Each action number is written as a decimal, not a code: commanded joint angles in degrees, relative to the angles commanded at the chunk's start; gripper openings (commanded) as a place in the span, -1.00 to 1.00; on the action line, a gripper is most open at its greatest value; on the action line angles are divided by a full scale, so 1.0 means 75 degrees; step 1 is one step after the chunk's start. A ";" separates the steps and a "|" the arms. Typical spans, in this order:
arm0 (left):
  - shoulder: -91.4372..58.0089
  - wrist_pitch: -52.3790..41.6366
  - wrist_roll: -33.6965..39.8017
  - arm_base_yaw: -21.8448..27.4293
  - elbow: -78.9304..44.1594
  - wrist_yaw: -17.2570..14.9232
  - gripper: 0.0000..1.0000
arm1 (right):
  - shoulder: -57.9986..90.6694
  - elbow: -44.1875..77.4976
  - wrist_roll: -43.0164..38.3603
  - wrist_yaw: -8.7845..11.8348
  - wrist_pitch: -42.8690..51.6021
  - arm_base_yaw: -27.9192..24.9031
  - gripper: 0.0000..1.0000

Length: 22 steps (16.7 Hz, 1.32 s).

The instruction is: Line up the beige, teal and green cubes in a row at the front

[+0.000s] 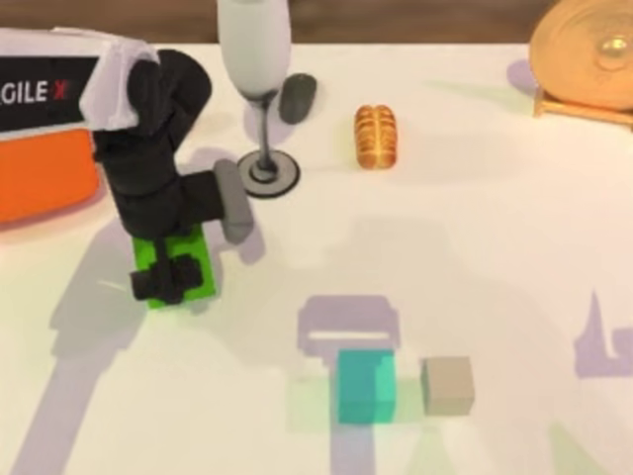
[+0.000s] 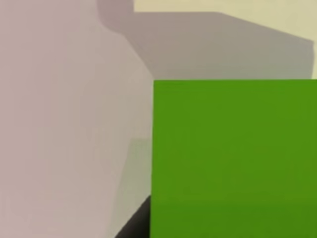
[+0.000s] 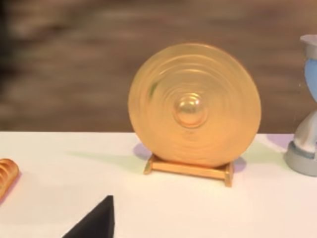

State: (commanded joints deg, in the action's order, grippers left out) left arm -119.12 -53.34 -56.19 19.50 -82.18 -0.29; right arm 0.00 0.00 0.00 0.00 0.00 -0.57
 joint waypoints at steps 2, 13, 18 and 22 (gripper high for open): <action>0.0238 -0.0608 -0.0004 -0.0032 -0.0325 0.0004 -1.00 | 0.0000 0.0000 0.0000 0.0000 0.0000 0.0000 1.00; 0.1176 -0.0933 0.0202 0.0836 0.0218 -0.0001 -1.00 | 0.0000 0.0000 0.0000 0.0000 0.0000 0.0000 1.00; 0.2352 -0.0942 0.0469 0.2337 0.1405 -0.0006 -1.00 | 0.0000 0.0000 0.0000 0.0000 0.0000 0.0000 1.00; 0.2454 -0.0941 0.0494 0.2440 0.1504 -0.0006 -1.00 | 0.0000 0.0000 0.0000 0.0000 0.0000 0.0000 1.00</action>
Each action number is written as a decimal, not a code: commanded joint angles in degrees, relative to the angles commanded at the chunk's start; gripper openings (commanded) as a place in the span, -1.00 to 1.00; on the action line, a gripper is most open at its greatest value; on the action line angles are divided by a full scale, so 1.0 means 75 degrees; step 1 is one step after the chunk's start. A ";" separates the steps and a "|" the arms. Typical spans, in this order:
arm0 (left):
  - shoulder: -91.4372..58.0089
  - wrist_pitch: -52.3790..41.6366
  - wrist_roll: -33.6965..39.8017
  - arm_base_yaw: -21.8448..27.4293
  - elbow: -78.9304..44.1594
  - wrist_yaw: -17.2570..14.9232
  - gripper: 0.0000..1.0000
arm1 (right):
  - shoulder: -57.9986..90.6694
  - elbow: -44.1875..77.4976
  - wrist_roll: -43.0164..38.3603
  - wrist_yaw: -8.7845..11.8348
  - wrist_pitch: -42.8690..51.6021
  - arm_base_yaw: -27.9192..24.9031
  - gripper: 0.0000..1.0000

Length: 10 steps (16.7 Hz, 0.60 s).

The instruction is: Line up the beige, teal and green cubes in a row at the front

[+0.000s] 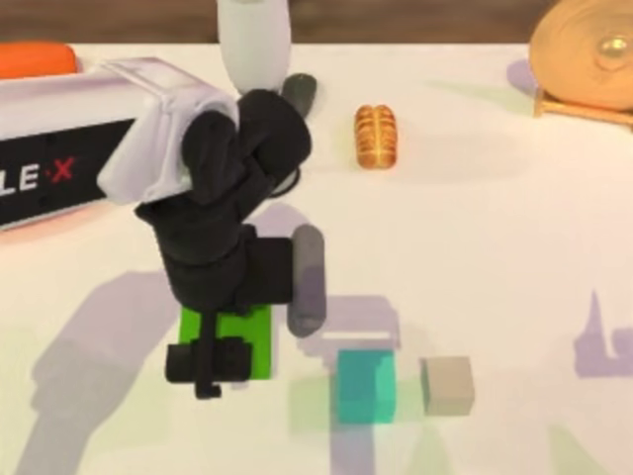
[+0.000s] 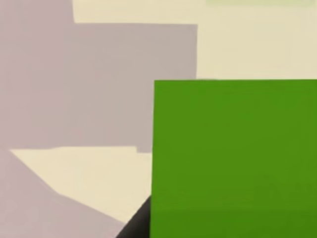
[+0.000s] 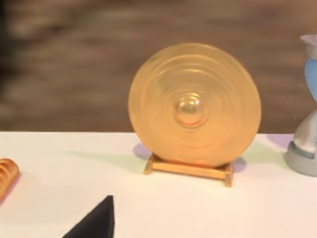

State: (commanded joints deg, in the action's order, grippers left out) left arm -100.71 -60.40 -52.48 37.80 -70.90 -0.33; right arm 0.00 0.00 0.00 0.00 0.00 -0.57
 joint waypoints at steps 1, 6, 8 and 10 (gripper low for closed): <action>-0.0035 -0.0002 -0.0019 -0.0032 -0.0026 -0.0002 -1.00 | 0.0000 0.0000 0.0000 0.0000 0.0000 0.0000 1.00; -0.0379 0.0874 0.0041 -0.0018 0.0492 -0.0008 -1.00 | 0.0000 0.0000 0.0000 0.0000 0.0000 0.0000 1.00; -0.0626 0.1525 0.0054 0.0018 0.0838 -0.0008 -1.00 | 0.0000 0.0000 0.0000 0.0000 0.0000 0.0000 1.00; -0.0828 0.1955 0.0055 0.0053 0.1096 -0.0005 -1.00 | 0.0000 0.0000 0.0000 0.0000 0.0000 0.0000 1.00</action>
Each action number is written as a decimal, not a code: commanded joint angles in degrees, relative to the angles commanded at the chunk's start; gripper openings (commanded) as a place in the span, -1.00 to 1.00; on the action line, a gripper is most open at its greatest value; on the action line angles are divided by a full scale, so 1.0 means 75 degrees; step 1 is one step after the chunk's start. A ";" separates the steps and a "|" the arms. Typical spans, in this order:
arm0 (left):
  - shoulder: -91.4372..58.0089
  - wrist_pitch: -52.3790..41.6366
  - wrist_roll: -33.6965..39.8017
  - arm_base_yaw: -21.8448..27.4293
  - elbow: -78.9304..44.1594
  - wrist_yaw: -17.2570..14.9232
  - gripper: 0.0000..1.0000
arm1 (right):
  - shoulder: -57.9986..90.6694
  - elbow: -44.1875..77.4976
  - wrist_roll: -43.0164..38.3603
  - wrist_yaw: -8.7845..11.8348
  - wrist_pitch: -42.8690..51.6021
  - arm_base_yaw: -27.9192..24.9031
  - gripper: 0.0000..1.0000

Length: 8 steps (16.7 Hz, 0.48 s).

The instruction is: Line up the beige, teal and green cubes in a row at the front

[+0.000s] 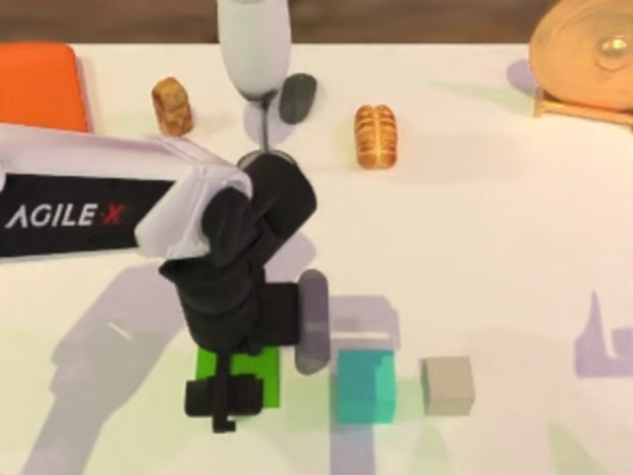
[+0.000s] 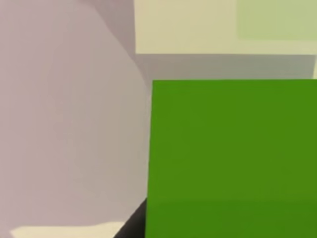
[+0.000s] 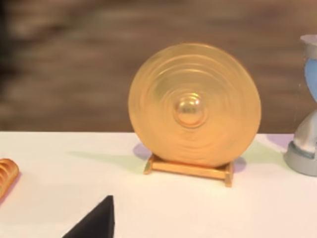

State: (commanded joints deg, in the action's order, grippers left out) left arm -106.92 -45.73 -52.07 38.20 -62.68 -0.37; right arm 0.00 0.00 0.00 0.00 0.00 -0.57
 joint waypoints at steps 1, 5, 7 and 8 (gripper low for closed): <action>-0.0056 0.0092 -0.0002 0.0011 0.0062 0.0001 -1.00 | 0.0000 0.0000 0.0000 0.0000 0.0000 0.0000 1.00; -0.0067 0.0109 -0.0003 0.0013 0.0073 0.0001 -1.00 | 0.0000 0.0000 0.0000 0.0000 0.0000 0.0000 1.00; -0.0067 0.0109 -0.0003 0.0013 0.0073 0.0001 -0.70 | 0.0000 0.0000 0.0000 0.0000 0.0000 0.0000 1.00; -0.0067 0.0109 -0.0003 0.0013 0.0073 0.0001 -0.55 | 0.0000 0.0000 0.0000 0.0000 0.0000 0.0000 1.00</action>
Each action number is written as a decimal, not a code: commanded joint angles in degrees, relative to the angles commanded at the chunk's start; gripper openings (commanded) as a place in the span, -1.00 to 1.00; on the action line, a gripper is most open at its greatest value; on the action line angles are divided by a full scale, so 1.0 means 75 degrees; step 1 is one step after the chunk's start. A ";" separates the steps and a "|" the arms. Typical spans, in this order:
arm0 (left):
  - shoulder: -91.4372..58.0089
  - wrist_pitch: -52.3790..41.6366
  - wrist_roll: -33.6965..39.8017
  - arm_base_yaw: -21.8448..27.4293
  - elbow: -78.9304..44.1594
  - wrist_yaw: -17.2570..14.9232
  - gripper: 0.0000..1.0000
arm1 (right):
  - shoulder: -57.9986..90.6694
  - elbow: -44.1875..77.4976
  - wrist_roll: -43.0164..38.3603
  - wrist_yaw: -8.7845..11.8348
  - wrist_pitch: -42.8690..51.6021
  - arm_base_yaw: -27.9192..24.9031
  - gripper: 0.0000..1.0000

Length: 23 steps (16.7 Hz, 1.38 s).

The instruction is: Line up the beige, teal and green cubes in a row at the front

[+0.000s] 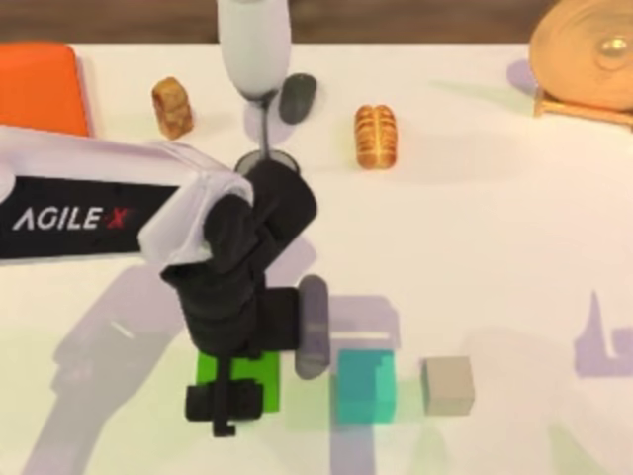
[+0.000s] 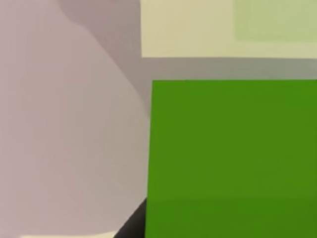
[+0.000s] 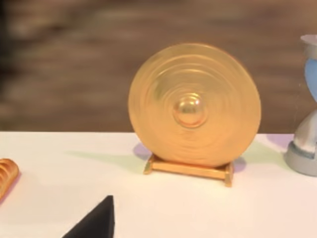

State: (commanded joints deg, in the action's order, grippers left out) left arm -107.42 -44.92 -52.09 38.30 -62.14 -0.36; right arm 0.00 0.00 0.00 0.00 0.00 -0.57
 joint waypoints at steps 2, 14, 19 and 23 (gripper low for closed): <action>0.0000 0.0000 0.0000 0.0000 0.0000 0.0000 -0.25 | 0.0000 0.0000 0.0000 0.0000 0.0000 0.0000 1.00; 0.0000 0.0000 0.0000 0.0000 0.0000 0.0000 1.00 | 0.0000 0.0000 0.0000 0.0000 0.0000 0.0000 1.00; 0.0007 -0.0002 0.0000 -0.0012 -0.0002 0.0000 1.00 | 0.0000 0.0000 0.0000 0.0000 0.0000 0.0000 1.00; 0.0210 -0.0586 0.0005 -0.0060 -0.0396 -0.0004 1.00 | 0.0000 0.0000 0.0000 0.0000 0.0000 0.0000 1.00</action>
State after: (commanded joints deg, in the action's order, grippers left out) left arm -105.85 -49.32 -52.06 37.85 -65.11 -0.39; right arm 0.00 0.00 0.00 0.00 0.00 -0.57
